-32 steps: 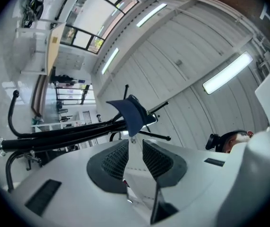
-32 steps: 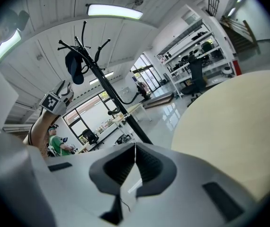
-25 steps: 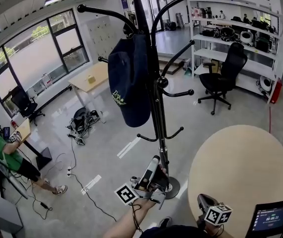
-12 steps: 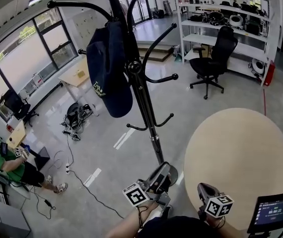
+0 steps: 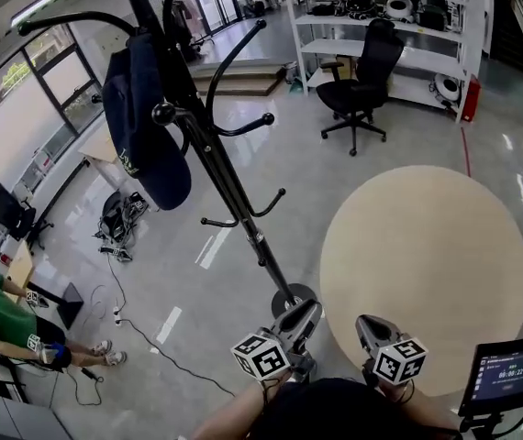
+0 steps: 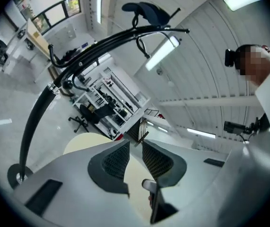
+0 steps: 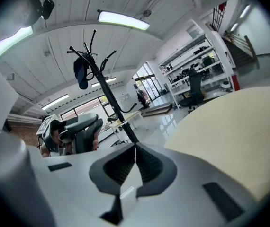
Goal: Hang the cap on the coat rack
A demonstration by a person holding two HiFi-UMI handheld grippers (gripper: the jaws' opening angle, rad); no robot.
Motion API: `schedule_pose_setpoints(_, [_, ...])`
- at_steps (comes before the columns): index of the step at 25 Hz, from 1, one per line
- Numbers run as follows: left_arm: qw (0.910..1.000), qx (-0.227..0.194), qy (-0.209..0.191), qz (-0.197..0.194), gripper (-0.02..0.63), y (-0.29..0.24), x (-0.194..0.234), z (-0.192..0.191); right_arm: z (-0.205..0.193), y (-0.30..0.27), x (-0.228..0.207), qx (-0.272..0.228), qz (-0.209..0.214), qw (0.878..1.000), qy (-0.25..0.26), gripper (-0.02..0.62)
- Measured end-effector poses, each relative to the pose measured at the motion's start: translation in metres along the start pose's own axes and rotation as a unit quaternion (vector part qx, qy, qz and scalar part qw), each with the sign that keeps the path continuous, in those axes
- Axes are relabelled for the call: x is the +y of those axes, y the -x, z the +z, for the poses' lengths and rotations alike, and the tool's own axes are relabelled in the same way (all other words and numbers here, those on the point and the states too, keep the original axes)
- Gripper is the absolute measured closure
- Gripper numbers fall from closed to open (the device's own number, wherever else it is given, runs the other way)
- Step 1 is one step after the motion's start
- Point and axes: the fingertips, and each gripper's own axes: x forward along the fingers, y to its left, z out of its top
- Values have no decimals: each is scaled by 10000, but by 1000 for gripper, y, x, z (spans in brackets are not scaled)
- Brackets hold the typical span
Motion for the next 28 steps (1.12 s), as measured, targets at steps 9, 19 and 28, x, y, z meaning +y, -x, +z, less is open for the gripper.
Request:
schedule_pose_setpoints(9, [9867,1325,-943,9,528,-29,10,-74,13,7,-4,-411,-106,9941,994,591])
schedule_pose_setpoints(19, [9834,1544,-889,-332,528,-55,19,-100,3,7,-27,-461,-324,9937,966,591])
schedule_pose_setpoints(28, [9694,1946,-1328,-689,529,-84,-75,-152,18,96,-53,-503,-430,9940,876,591])
